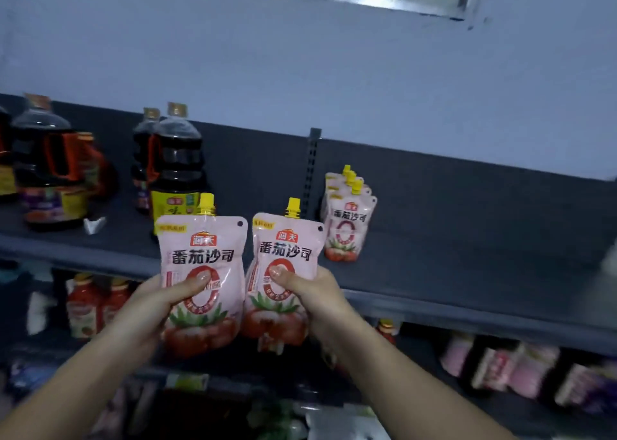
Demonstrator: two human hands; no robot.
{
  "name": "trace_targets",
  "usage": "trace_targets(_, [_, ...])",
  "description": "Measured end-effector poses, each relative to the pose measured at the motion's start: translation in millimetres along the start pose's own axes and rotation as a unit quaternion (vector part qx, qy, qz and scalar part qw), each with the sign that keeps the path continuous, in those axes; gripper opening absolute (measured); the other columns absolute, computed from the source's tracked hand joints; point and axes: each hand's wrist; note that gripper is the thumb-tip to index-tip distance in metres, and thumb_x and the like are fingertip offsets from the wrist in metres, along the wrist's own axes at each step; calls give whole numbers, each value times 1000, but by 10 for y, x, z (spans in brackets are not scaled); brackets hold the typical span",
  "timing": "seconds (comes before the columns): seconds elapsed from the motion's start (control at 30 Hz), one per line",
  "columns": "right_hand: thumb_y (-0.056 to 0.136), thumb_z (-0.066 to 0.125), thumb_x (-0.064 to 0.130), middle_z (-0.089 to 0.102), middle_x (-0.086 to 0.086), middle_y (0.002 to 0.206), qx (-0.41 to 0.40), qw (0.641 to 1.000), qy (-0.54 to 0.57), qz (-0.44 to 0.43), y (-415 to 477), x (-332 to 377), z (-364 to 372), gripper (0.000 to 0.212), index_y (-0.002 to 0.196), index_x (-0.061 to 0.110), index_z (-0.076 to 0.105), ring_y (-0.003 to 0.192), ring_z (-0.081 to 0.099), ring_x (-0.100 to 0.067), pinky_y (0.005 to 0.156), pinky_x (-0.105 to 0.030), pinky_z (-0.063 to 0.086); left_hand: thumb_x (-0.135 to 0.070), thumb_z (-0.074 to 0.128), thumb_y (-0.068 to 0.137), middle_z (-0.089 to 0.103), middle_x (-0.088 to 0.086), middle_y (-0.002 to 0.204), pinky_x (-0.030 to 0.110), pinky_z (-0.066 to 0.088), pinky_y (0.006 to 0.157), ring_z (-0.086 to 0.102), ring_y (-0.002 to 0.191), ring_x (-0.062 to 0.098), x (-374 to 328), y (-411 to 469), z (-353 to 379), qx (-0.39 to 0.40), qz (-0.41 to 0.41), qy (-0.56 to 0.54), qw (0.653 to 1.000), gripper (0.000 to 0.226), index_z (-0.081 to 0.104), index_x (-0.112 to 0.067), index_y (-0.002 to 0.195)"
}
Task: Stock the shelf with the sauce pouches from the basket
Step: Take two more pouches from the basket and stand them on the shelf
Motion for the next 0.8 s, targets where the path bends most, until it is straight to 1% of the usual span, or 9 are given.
trace_targets(0.07, [77, 71, 4, 76, -6, 87, -28, 999, -13, -9, -70, 95, -283, 17, 93, 12, 70, 76, 72, -20, 69, -31, 59, -29, 85, 44, 76, 13, 84, 41, 54, 71, 73, 73, 30, 71, 70, 289, 30, -15, 10, 999, 61, 69, -9, 99])
trace_targets(0.13, [76, 72, 3, 74, -13, 95, -62, 998, -6, -7, -117, 177, -548, 22, 97, 7, 70, 82, 72, -26, 74, -35, 59, -17, 73, 61, 75, 15, 88, 36, 57, 61, 73, 72, 29, 124, 152, 576, 50, -23, 10, 998, 43, 68, -7, 102])
trace_targets(0.23, [69, 75, 5, 74, -18, 94, -97, 995, 20, -13, -133, 311, -980, 33, 101, 2, 68, 81, 72, -30, 73, -39, 60, -9, 66, 65, 75, 16, 90, 30, 58, 53, 73, 70, 27, 192, 288, 1035, 84, -23, 21, 996, 33, 68, -6, 98])
trace_targets(0.33, [60, 76, 10, 74, -19, 92, -107, 993, 23, -34, -126, 510, -1485, 44, 102, 0, 67, 77, 72, -30, 65, -37, 60, -10, 68, 64, 75, 15, 91, 32, 59, 60, 73, 77, 29, 242, 438, 1555, 131, -26, 38, 990, 37, 68, -5, 100])
trace_targets(0.4, [63, 75, 6, 74, -18, 89, -115, 992, 16, -45, -118, 650, -1859, 40, 101, -2, 67, 72, 73, -28, 59, -32, 59, -14, 70, 64, 75, 14, 97, 37, 57, 73, 72, 86, 30, 286, 568, 1926, 155, -25, 58, 986, 41, 68, -7, 104])
trace_targets(0.5, [64, 74, 5, 74, -18, 91, -141, 989, 7, -50, -91, 804, -2408, 40, 103, -2, 66, 76, 73, -29, 62, -33, 60, -20, 74, 61, 75, 7, 99, 43, 52, 89, 71, 93, 26, 395, 795, 2455, 165, -10, 85, 983, 46, 67, -13, 106])
trace_targets(0.57, [69, 73, 4, 74, -18, 94, -154, 987, 8, -46, -54, 865, -2744, 35, 103, 1, 66, 78, 72, -30, 65, -34, 60, -15, 74, 67, 76, 3, 96, 41, 52, 87, 71, 92, 22, 485, 966, 2763, 158, 1, 94, 983, 37, 66, -19, 103])
trace_targets(0.67, [75, 70, 1, 75, -17, 91, -166, 985, 10, -35, 15, 924, -3186, 26, 101, 2, 66, 73, 73, -27, 59, -32, 59, -8, 68, 78, 77, 0, 88, 33, 53, 74, 72, 84, 17, 627, 1202, 3126, 142, 5, 93, 985, 21, 66, -19, 95])
trace_targets(0.8, [74, 69, -1, 74, -17, 92, -171, 984, 3, -41, 156, 963, -3611, 27, 100, 2, 67, 74, 73, -27, 58, -30, 59, -10, 67, 80, 77, 3, 87, 33, 53, 70, 72, 85, 21, 808, 1492, 3420, 128, -14, 88, 988, 22, 66, -15, 101])
Point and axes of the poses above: each hand's wrist, its own y-axis towards the middle knuckle, its own z-axis out of the palm, x = y × z
